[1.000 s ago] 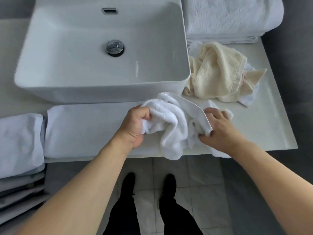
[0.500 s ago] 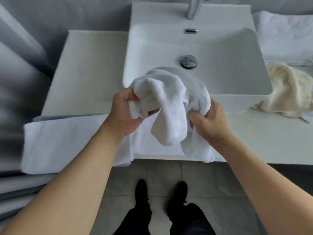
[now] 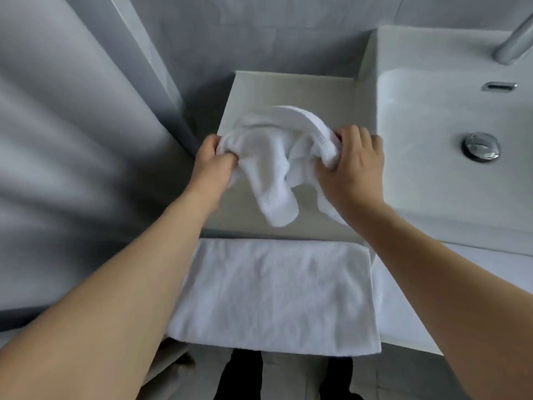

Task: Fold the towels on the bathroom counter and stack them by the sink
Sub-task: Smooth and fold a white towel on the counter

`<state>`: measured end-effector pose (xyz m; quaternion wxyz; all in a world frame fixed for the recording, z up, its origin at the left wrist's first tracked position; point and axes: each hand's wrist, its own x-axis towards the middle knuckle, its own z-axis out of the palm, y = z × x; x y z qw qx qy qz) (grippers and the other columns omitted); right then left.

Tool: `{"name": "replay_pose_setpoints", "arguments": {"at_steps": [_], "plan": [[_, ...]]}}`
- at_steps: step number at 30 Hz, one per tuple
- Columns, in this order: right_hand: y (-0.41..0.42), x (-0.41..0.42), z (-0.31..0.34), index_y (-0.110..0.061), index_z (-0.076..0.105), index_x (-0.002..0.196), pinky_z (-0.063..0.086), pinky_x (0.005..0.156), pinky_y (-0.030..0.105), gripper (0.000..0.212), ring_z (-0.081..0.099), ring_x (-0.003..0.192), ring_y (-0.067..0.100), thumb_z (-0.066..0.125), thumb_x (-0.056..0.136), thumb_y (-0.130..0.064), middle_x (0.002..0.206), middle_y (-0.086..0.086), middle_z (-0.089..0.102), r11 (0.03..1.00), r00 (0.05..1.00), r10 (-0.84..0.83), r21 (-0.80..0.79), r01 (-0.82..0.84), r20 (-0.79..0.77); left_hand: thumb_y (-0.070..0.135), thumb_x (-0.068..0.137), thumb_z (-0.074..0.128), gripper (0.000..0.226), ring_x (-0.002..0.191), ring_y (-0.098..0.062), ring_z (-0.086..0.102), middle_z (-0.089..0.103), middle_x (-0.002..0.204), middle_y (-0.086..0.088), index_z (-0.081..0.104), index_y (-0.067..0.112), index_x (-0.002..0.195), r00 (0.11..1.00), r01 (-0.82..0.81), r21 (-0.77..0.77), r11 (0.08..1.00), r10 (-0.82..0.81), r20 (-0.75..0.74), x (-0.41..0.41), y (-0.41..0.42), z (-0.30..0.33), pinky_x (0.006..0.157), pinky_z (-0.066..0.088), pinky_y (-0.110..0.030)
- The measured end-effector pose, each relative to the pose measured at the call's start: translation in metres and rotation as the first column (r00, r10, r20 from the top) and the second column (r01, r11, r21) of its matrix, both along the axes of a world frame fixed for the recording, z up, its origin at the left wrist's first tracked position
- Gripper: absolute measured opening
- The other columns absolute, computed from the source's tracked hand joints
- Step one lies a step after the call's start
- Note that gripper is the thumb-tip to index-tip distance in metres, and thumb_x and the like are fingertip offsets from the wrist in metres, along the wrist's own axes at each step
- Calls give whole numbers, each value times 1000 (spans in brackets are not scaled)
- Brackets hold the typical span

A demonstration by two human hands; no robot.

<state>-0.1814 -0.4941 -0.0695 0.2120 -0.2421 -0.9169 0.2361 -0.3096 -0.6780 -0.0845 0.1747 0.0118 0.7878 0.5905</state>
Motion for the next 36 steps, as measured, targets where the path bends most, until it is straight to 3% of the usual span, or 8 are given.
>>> {"name": "replay_pose_setpoints", "arguments": {"at_steps": [4, 9, 16, 19, 22, 28, 31, 36], "plan": [[5, -44, -20, -13, 53, 115, 32, 92, 40, 34, 42, 102, 35, 56, 81, -14, 117, 11, 50, 978, 984, -167, 137, 158, 57, 15, 77, 58, 24, 126, -31, 38, 45, 133, -6, 57, 16, 101, 883, 123, -442, 888, -302, -360, -68, 2, -47, 107, 39, -42], [-11, -61, -33, -16, 58, 121, 35, 83, 36, 43, 44, 104, 33, 59, 78, -13, 115, 9, 49, 965, 882, 86, 182, -190, 464, 37, 90, 55, 47, 150, -29, -9, 7, 161, -2, 46, 25, 135, 771, 408, -805, 431, -635, 51, -87, 9, -110, 121, 1, -52], [-30, -59, 21, -32, 61, 85, 48, 71, 27, 29, 63, 70, 7, 62, 72, -57, 82, -10, 67, 770, 289, 631, -627, -117, 720, 7, 90, 58, 58, 150, -20, 13, 27, 158, 4, 43, 21, 144, 684, 619, -604, 502, -722, 101, -128, 3, -82, 123, 4, -47], [-10, -75, 16, -23, 73, 88, 52, 73, 29, 36, 68, 75, 18, 59, 77, -54, 82, -6, 72, 657, 555, 624, -754, 9, 550, 2, 74, 49, 57, 131, -20, 42, 51, 140, -1, 52, 24, 126, 804, 591, -237, 771, -541, 246, -137, -1, -56, 100, 39, -32], [19, -102, -24, -16, 69, 112, 41, 80, 23, 25, 61, 102, 27, 53, 93, -18, 106, 3, 68, 919, 866, 153, -390, 53, 477, 20, 68, 50, 50, 117, -16, 52, 61, 125, -2, 60, 30, 116, 859, 470, -86, 879, -432, 276, -141, 7, -46, 88, 38, -24], [22, -119, -74, -17, 68, 95, 50, 69, 27, 21, 63, 85, 27, 52, 84, -11, 104, 10, 69, 882, 637, 197, -419, 217, 745, 60, 86, 50, 75, 134, -34, 28, 35, 143, -12, 37, 12, 142, 911, 345, -806, 481, -377, 166, -146, 38, -73, 103, 30, -40], [19, -120, -65, -8, 73, 101, 58, 83, 48, 29, 71, 91, 35, 66, 73, -9, 100, 17, 73, 629, 530, 478, -694, 350, 701, 68, 78, 56, 88, 130, -33, 31, 38, 139, -11, 37, 8, 141, 869, 332, -880, 340, -474, 144, -153, 45, -84, 97, 30, -37], [11, -115, -57, -16, 72, 108, 57, 86, 50, 30, 71, 94, 33, 66, 81, -4, 102, 14, 73, 496, 552, 582, -799, 341, 597, 60, 83, 52, 51, 126, -32, 36, 45, 131, -7, 56, 17, 111, 833, 413, -793, 448, -537, 131, -150, 48, -87, 102, 36, -42]]}}
